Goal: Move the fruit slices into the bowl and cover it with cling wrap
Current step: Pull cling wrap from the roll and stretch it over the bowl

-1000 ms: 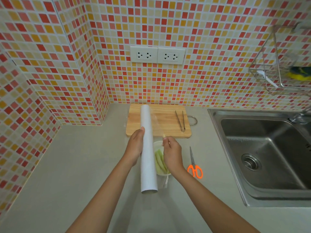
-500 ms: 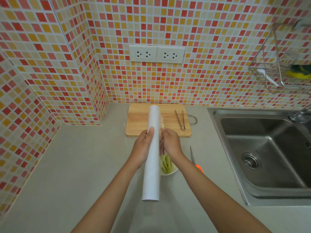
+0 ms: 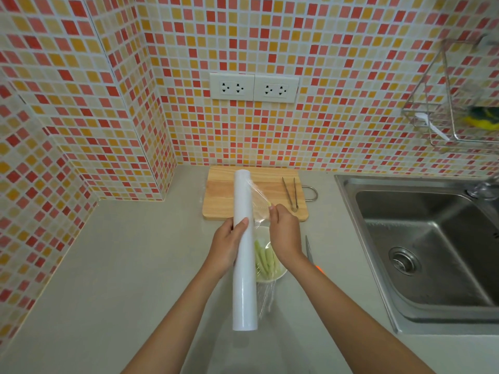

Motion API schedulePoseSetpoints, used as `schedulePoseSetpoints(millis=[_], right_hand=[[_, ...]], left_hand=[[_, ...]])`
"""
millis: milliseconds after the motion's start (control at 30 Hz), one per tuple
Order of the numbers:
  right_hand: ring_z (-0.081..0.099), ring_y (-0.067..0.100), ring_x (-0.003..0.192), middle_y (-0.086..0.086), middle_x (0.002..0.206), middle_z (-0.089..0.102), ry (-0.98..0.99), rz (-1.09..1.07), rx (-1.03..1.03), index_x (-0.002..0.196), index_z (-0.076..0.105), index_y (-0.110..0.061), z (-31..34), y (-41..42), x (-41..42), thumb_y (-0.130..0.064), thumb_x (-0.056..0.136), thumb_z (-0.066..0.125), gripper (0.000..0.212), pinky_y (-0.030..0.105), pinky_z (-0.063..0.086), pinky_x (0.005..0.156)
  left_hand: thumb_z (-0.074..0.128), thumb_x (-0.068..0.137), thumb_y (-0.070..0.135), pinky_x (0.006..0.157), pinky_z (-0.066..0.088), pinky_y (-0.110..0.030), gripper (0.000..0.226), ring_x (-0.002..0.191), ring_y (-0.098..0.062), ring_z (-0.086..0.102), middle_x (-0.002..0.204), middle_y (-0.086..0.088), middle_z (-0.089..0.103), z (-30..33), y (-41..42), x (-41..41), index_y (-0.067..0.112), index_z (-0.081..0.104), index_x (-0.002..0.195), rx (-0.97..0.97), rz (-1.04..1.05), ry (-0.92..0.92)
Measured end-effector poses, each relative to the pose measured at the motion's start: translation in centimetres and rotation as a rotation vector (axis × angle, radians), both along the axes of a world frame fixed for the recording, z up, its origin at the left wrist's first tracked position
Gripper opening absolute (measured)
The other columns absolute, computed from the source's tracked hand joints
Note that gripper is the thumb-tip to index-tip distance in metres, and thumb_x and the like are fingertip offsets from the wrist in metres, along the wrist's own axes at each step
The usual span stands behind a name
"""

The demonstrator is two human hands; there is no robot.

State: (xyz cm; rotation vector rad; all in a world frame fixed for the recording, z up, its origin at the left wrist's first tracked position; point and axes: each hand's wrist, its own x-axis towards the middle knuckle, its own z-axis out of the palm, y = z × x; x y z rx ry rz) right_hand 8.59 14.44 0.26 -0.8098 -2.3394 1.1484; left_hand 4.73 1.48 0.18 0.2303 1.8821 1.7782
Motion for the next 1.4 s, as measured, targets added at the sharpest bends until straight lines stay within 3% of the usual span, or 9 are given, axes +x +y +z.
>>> schedulePoseSetpoints(millis=[200, 333, 667, 800, 933, 1100, 1200, 1300, 1400], right_hand=[[0.034, 0.017, 0.052, -0.004, 0.053, 0.036, 0.009, 0.026, 0.014, 0.061, 0.028, -0.026, -0.3, -0.6, 0.0, -0.024, 0.101, 0.037, 0.042, 0.033, 0.030, 0.054], [0.033, 0.014, 0.051, -0.005, 0.054, 0.037, 0.011, 0.024, -0.009, 0.061, 0.029, -0.026, -0.6, -0.5, 0.1, -0.024, 0.102, 0.036, 0.041, 0.033, 0.030, 0.056], [0.028, 0.013, 0.053, -0.005, 0.053, 0.031, 0.083, 0.052, -0.075, 0.060, 0.030, -0.021, -1.1, 0.8, 0.1, -0.020, 0.101, 0.040, 0.042, 0.031, 0.027, 0.055], [0.034, 0.009, 0.047, -0.011, 0.044, 0.036, 0.163, 0.075, -0.284, 0.061, 0.043, -0.018, -0.8, 0.6, 0.4, -0.020, 0.100, 0.041, 0.039, 0.027, 0.035, 0.046], [0.041, 0.012, 0.033, -0.006, 0.038, 0.042, 0.055, 0.125, -0.415, 0.071, 0.062, -0.010, 0.3, 0.9, 0.9, -0.045, 0.099, 0.038, 0.051, 0.021, 0.037, 0.036], [0.066, 0.021, 0.056, 0.001, 0.060, 0.067, -0.182, 0.135, -0.078, 0.069, 0.065, -0.018, 1.2, 2.5, -0.3, -0.058, 0.095, 0.028, 0.061, 0.035, 0.053, 0.071], [0.062, 0.023, 0.062, -0.002, 0.064, 0.060, -0.084, 0.148, -0.181, 0.073, 0.057, -0.013, 1.8, 2.4, -2.2, -0.059, 0.092, 0.034, 0.055, 0.045, 0.053, 0.074], [0.054, 0.021, 0.065, 0.006, 0.070, 0.057, -0.071, 0.227, -0.114, 0.079, 0.051, -0.005, 2.0, 2.1, -3.5, -0.050, 0.094, 0.039, 0.048, 0.040, 0.047, 0.067], [0.053, 0.021, 0.062, 0.003, 0.066, 0.056, -0.053, 0.255, -0.079, 0.070, 0.046, -0.014, 1.9, 2.2, -4.1, -0.025, 0.097, 0.043, 0.029, 0.034, 0.041, 0.062]], left_hand=[[0.041, 0.100, 0.036, 0.071, 0.044, -0.034, 0.023, 0.075, -0.018, 0.054, 0.087, -0.005, 0.055, -0.4, 0.5, 0.1, 0.018, 0.053, 0.090, -0.044, 0.053, -0.052], [0.052, 0.092, 0.055, 0.070, 0.049, -0.030, 0.041, 0.077, -0.016, 0.064, 0.090, -0.004, 0.066, -0.6, 0.8, 0.0, 0.016, 0.060, 0.102, -0.077, 0.038, 0.012], [0.049, 0.096, 0.045, 0.062, 0.047, -0.028, 0.038, 0.070, -0.020, 0.059, 0.082, -0.008, 0.064, -0.3, 0.1, -0.2, 0.010, 0.063, 0.097, -0.035, 0.017, -0.076], [0.050, 0.096, 0.046, 0.068, 0.050, -0.032, 0.038, 0.074, -0.019, 0.063, 0.088, -0.006, 0.066, -0.4, 0.5, 0.0, 0.011, 0.061, 0.106, -0.074, 0.033, -0.045], [0.049, 0.094, 0.050, 0.083, 0.053, -0.042, 0.040, 0.090, -0.026, 0.067, 0.102, -0.010, 0.068, -0.4, 0.9, 0.0, 0.014, 0.058, 0.110, -0.135, 0.053, 0.051], [0.046, 0.095, 0.052, 0.087, 0.053, -0.043, 0.041, 0.091, -0.022, 0.066, 0.101, -0.004, 0.066, -0.3, 0.7, 0.1, 0.016, 0.055, 0.112, -0.194, 0.033, 0.129], [0.042, 0.095, 0.055, 0.087, 0.051, -0.041, 0.042, 0.090, -0.017, 0.064, 0.098, 0.000, 0.064, -0.3, 0.9, 0.4, 0.017, 0.054, 0.111, -0.246, 0.029, 0.182], [0.037, 0.094, 0.061, 0.085, 0.050, -0.042, 0.049, 0.086, -0.018, 0.063, 0.094, 0.000, 0.062, -0.4, 1.0, 0.4, 0.017, 0.054, 0.105, -0.294, 0.014, 0.226], [0.032, 0.095, 0.061, 0.084, 0.049, -0.042, 0.051, 0.085, -0.018, 0.061, 0.092, 0.000, 0.061, -0.5, 0.8, 0.5, 0.016, 0.052, 0.103, -0.325, 0.010, 0.243]])
